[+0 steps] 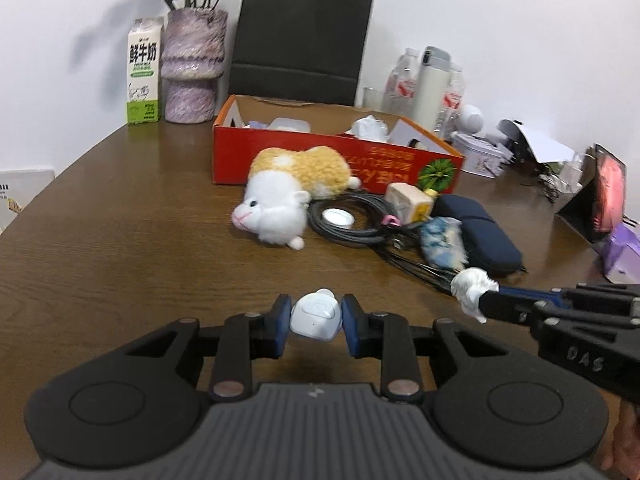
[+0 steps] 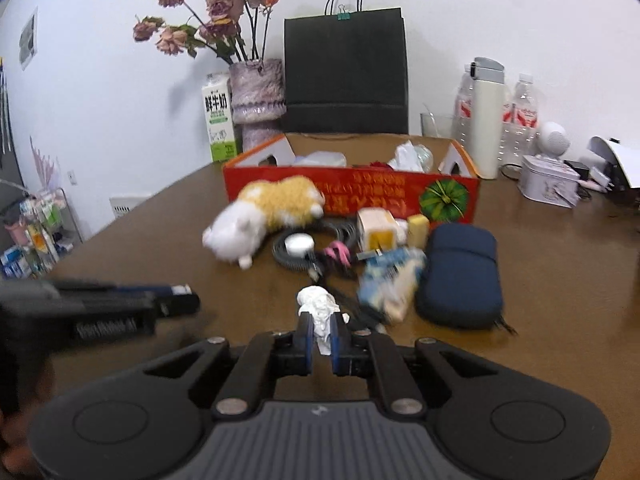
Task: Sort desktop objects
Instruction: 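Grasp the small white piece with the left gripper while the right grasps a white figurine, then carry both white pieces into the box and open both grippers there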
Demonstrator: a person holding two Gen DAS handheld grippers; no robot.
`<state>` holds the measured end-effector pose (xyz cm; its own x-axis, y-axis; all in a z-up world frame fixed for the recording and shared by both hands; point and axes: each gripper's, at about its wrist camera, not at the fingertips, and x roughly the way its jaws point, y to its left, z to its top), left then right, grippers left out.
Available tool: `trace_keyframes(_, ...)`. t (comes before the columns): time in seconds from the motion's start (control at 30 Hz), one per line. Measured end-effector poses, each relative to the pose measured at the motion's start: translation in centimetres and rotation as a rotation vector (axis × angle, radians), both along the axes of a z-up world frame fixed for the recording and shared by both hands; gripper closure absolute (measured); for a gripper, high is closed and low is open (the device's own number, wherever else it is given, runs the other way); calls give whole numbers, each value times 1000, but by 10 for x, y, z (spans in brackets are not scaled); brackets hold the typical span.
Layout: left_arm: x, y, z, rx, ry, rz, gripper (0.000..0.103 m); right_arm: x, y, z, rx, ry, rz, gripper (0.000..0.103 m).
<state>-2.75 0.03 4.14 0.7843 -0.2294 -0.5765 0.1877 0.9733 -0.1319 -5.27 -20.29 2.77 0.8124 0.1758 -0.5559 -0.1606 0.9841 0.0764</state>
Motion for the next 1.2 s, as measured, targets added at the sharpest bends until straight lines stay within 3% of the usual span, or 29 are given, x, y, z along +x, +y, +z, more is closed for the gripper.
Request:
trace_keyframes(0.33,-49,-4,0,12,27,-53,75,-54,-1,-5,-26,3,-3,95)
trace_keyframes(0.63,-46,-9,21,-11,-21,-93,75,-72,-6,12,-23,-58,-3,95)
trace_keyframes(0.8,-2,-8,42,1,-42,-82,75,-51,-25,33,21,-95,-18,95)
trace_keyframes(0.93,58,-8,78,-21,-82,-98,75,-16,-41,58,30,-147,-38,95)
trace_keyframes(1.07,145,-22,104,-19,-50,-134,75,50,-59,84,64,-165,-51,95)
trace_keyframes(1.2,241,-51,105,37,17,-141,75,146,-77,98,94,-89,-50,95)
